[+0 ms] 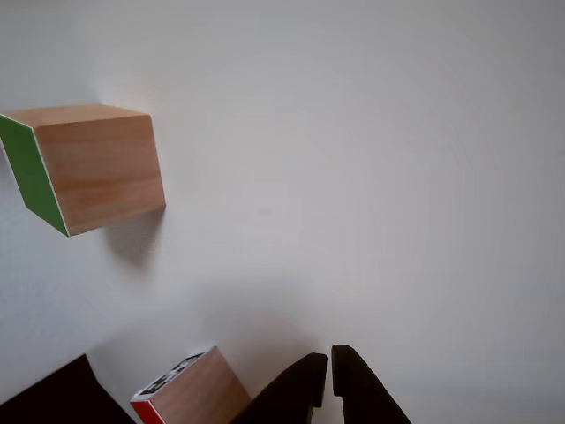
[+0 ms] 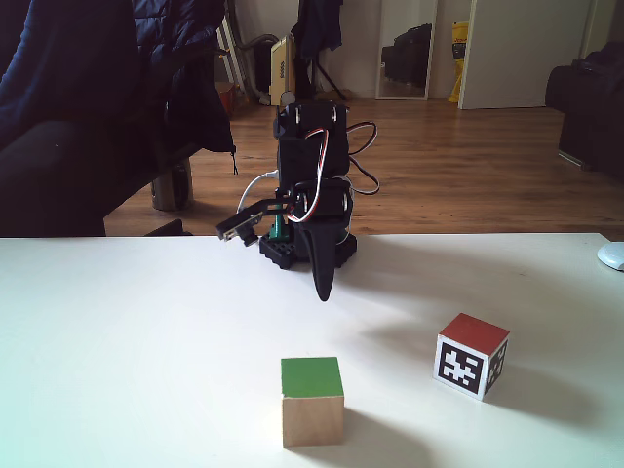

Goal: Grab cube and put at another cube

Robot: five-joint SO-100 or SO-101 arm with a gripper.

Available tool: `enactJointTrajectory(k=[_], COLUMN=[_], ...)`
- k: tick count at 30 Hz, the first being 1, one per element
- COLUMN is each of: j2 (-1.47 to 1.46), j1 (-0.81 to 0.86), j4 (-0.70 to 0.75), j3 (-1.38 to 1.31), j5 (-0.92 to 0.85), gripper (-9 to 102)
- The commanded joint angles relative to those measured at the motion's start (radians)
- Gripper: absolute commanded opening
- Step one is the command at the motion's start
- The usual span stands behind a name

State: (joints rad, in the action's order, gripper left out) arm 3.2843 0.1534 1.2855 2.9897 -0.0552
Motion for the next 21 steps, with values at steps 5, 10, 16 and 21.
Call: enactJointTrajectory(k=[5,10,16,21], j2=[0.005,0.005,0.005,0.005], j1=[0.067,0.067,0.071,0.072], j4=[-0.017,-0.017,-0.017,-0.020], j3=[-0.017,-0.017,-0.017,-0.017], j5=[0.057,0.057,0.061,0.052], gripper=[0,0,0,1])
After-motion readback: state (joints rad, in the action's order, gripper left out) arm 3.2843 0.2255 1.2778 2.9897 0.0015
